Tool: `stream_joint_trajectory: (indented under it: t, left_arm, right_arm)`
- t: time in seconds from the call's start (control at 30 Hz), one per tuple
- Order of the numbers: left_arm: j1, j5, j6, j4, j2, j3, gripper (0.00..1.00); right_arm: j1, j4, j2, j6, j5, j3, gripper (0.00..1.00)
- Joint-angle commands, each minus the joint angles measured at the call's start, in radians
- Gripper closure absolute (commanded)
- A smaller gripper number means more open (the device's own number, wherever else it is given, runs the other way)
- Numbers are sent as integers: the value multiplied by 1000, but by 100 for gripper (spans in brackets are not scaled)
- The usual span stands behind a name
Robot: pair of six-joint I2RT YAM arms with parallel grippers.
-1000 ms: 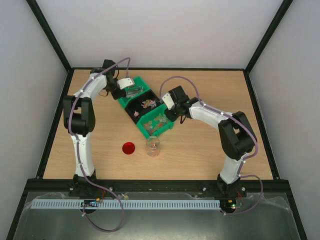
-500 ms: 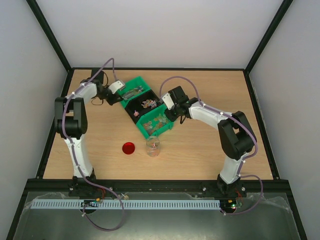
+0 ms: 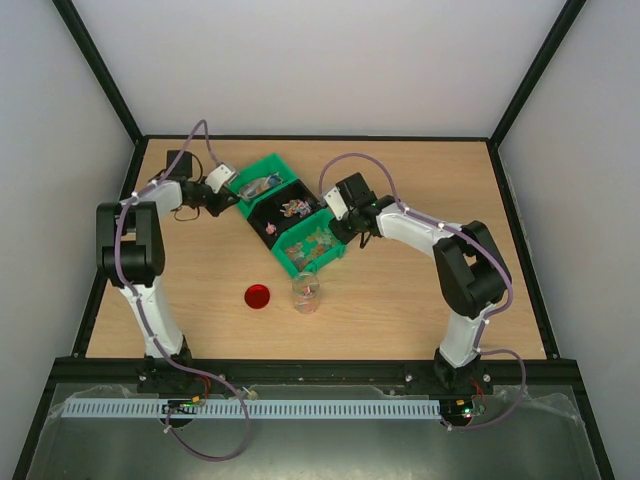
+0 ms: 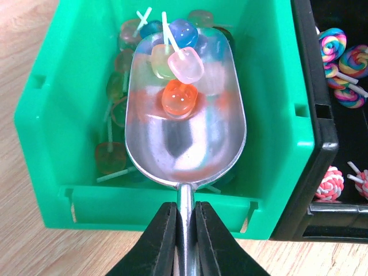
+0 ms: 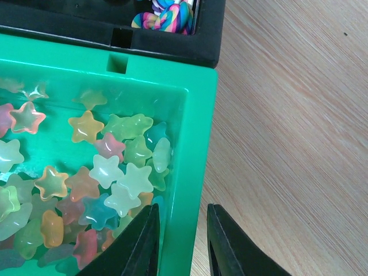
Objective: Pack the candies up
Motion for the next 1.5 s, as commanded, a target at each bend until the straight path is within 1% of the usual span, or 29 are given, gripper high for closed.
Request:
stream_joint_trajectory:
  t: [0.0,0.43,0.53,0.6,0.77,0.93,1.1,1.23,1.37,1.47]
  left_arm:
    - [15,67,-15,138,-74,-52,98]
    - [35,104,-6,232,-143,-143,98]
    - [44,112,-10,220,-162,-138,98]
    - [46,120,12,161,-175,-117,98]
    - [60,126,92,26,-247,-98,98]
    - [79,135,208,-128,-329,-84,98]
    - [89,172,323,-286,-418,-86,98]
    - [88,214,400,-407,-497,-95,98]
    - [86,257,530,-589,-564,-91,98]
    - [80,260,623,-710,-618,-101,98]
  right_arm:
    - [6,-36,18,9,9,25,75]
    - [6,-41,24,9,5,28,75]
    - [6,-43,22,9,5,29,74]
    - [7,-43,20,9,7,29,73]
    - [6,-41,17,11,10,29,67]
    - [6,-45,16,12,19,32,52]
    - [6,-46,6,12,15,32,43]
    - [6,-44,-7,14,14,32,37]
    - [6,-44,-13,17,11,32,25]
    - [6,-44,-17,20,14,34,20]
